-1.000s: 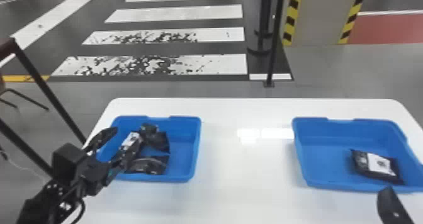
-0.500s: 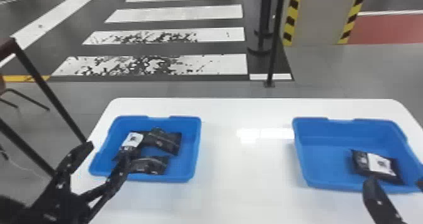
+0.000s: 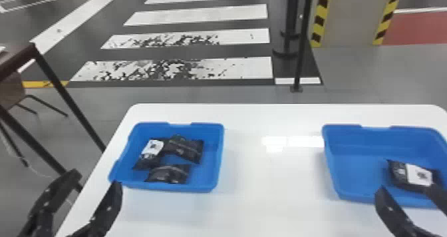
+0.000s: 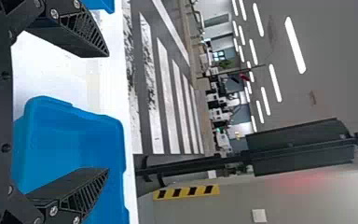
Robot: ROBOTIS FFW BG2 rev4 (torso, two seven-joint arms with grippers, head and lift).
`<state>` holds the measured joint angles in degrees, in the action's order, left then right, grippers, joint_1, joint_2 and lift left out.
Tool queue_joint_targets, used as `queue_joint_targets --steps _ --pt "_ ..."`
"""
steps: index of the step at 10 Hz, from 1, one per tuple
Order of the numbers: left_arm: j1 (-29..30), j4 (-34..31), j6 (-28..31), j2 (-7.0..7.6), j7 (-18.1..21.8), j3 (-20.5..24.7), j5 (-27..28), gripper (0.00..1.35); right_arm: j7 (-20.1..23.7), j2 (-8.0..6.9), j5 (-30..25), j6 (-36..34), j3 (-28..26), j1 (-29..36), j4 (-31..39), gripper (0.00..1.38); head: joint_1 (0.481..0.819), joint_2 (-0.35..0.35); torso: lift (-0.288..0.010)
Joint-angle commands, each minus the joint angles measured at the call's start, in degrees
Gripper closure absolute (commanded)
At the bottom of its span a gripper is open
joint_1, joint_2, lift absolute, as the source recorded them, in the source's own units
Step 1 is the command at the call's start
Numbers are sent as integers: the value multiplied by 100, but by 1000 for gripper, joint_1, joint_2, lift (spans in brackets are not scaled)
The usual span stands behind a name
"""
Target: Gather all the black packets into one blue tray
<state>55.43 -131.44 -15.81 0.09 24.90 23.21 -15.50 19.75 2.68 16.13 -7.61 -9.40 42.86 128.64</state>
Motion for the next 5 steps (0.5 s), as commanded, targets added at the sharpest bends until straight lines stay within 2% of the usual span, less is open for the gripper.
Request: queue_joint_targets --steps 1,3,5 --pt "152 -53 5 -23 -29 -150 -255 384 90 83 -196 -884 -54 -433 -32 150 695 162 -110" --pt "95 -53 34 -23 -29 -401 -404 386 292 92 -699 -1432 -386 -1165 -440 151 695 143 -110" --pt "81 -39 90 27 -91 -630 -564 392 688 101 -1362 -2107 -877 -2023 -1045 153 695 68 -110"
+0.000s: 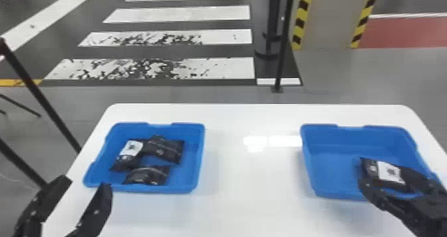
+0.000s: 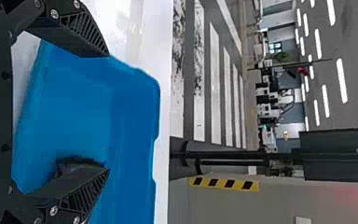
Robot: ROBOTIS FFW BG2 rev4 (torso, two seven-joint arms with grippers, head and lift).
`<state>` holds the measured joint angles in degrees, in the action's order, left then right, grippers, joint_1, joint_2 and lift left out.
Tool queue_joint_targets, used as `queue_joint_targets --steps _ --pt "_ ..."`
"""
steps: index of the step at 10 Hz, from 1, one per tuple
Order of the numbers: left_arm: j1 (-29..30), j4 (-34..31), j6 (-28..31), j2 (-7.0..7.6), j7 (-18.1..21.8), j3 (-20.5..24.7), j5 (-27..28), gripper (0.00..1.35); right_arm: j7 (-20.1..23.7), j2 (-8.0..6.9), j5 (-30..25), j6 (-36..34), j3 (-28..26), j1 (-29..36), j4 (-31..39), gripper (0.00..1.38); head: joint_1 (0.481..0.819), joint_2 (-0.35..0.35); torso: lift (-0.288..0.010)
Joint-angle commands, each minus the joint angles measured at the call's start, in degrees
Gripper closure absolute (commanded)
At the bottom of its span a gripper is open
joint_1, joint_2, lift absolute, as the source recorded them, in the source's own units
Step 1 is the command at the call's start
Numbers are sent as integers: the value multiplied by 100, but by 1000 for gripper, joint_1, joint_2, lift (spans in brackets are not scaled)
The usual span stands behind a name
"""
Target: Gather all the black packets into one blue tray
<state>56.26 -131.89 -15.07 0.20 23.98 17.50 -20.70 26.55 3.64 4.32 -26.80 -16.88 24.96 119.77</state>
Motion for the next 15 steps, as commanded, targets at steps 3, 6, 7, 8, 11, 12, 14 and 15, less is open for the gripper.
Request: queue_joint_targets --steps 3,6,7,8,11,12,14,15 --pt "-44 6 59 42 -17 -116 -56 398 307 242 -329 -1046 -174 -1160 -1142 159 695 -65 -110" --pt "-86 6 87 112 -17 -230 -78 401 386 453 -203 -1496 -163 -1709 -1817 170 695 -84 -110" --pt "-86 6 115 103 -25 -230 -90 401 386 488 -215 -1580 -163 -1807 -1859 173 695 -93 -110" --pt "-114 20 129 121 -17 -265 -90 401 386 523 -203 -1636 -163 -1934 -2028 176 695 -100 -110" --pt "-170 62 143 174 -25 -367 -136 412 386 602 -169 -1833 -163 -2088 -2380 197 695 -119 -110" --pt "-184 76 129 174 -17 -367 -136 418 386 655 -192 -1918 -163 -2187 -2562 197 695 -125 -110" --pt "-240 118 143 182 -17 -436 -147 429 395 726 -261 -1974 -163 -2440 -2886 285 695 -135 -110" --pt "-240 146 129 200 -17 -459 -158 432 395 743 -261 -2002 -163 -2468 -2914 621 695 -146 -110"
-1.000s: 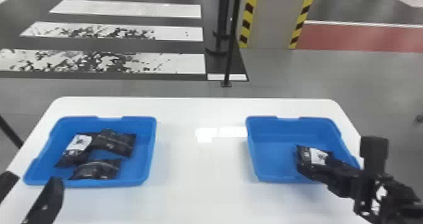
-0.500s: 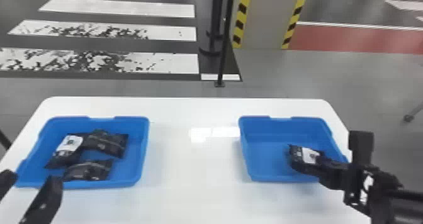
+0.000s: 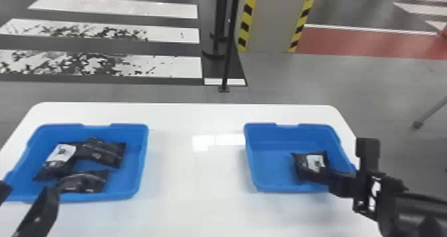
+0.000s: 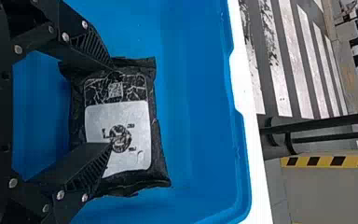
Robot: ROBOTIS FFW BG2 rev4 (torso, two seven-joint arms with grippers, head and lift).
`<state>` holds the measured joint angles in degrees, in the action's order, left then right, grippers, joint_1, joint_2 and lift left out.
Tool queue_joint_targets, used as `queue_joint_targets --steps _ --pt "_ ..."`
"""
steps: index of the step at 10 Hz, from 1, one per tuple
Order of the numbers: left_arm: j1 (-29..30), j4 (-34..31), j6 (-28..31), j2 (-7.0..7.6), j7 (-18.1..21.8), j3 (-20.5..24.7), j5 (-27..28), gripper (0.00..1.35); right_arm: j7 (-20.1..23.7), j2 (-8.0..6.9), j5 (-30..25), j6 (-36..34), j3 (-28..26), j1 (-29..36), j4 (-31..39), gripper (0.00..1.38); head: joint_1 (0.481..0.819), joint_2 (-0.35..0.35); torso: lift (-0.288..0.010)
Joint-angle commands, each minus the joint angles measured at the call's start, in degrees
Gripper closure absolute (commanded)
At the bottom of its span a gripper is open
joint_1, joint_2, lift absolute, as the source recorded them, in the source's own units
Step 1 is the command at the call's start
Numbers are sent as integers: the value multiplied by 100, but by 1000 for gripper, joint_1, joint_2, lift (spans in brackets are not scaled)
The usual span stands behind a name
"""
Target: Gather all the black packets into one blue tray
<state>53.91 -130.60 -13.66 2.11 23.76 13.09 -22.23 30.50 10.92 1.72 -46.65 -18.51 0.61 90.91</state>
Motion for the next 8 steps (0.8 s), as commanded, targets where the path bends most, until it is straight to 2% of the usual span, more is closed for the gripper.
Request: queue_joint_targets --steps 1,2,3,4,8 --pt "-20 17 -12 9 -3 -18 -17 438 0 24 -46 -172 0 -47 -14 825 695 -152 -110" --pt "-34 31 -12 9 -3 -30 -17 441 0 24 -149 -256 0 -61 28 960 695 -156 -110" --pt "-48 45 -12 18 -3 -52 -28 441 9 24 -263 -256 0 -75 71 1171 695 -161 -110" --pt "-62 74 -12 27 6 -64 -40 441 0 33 -343 -256 0 -75 85 1274 695 -164 -110" --pt "-90 116 -12 53 6 -98 -62 449 27 59 -514 -256 46 -146 211 1277 695 -183 -110"
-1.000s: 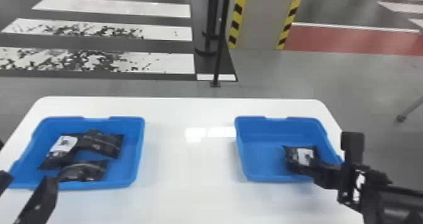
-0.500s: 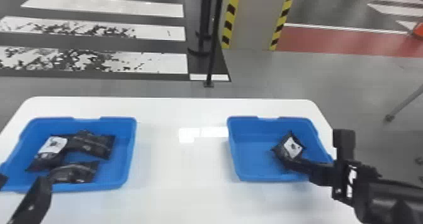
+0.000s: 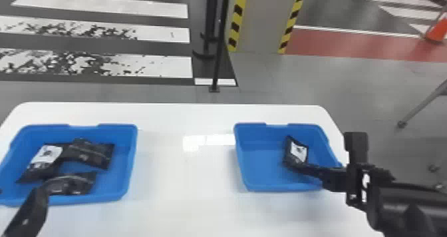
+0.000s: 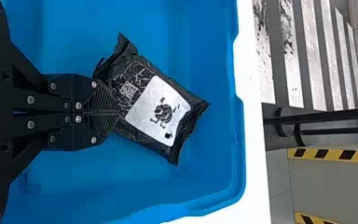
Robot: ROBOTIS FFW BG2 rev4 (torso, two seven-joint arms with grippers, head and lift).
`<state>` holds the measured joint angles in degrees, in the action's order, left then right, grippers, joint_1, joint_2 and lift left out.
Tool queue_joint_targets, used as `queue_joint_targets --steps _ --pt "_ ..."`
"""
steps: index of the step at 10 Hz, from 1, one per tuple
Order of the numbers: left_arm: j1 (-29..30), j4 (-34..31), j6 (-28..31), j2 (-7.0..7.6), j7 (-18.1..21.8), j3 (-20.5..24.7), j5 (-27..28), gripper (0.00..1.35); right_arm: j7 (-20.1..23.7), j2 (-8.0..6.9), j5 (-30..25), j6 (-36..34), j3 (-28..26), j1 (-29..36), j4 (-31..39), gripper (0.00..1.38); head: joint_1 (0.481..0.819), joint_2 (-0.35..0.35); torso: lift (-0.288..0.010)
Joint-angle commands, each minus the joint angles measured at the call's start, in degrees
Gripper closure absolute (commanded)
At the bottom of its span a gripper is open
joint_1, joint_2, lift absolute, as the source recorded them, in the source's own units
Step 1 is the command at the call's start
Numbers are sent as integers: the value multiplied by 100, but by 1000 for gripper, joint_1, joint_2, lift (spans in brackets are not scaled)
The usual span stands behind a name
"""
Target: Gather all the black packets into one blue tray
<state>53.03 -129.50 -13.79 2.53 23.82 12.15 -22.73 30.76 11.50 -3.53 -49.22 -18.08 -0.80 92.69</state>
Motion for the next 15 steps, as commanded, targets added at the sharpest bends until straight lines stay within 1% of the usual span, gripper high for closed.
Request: queue_joint_targets --steps 1,2,3,4,5,7,9,11,12,15 --pt "-15 5 0 20 0 -38 -24 452 0 2 159 0 3 10 47 1098 695 -183 -110" --pt "-30 5 0 29 0 -61 -35 452 0 -7 159 0 3 52 230 633 695 -180 -110" --pt "-30 19 0 46 0 -72 -58 452 -18 -33 147 0 3 108 427 364 695 -178 -110" --pt "-30 33 14 37 0 -84 -58 452 -53 -51 147 0 3 94 469 208 695 -177 -110" --pt "-58 33 14 55 0 -106 -58 452 -79 -60 147 0 3 38 427 116 695 -175 -110" --pt "-100 90 28 73 0 -152 -104 453 -79 -60 227 -28 3 -117 103 96 695 -175 -110" --pt "-156 132 28 90 0 -209 -104 456 -79 -60 147 -28 14 -370 -333 91 695 -175 -110" --pt "-212 188 42 90 0 -243 -115 456 -97 -60 124 -70 49 -525 -431 91 695 -182 -110" --pt "-255 216 42 99 0 -266 -127 461 -123 -60 124 -112 60 -651 -600 93 695 -182 -110" --pt "-367 315 14 117 0 -358 -172 472 -158 -7 90 -168 209 -1003 -1205 105 695 -183 -110"
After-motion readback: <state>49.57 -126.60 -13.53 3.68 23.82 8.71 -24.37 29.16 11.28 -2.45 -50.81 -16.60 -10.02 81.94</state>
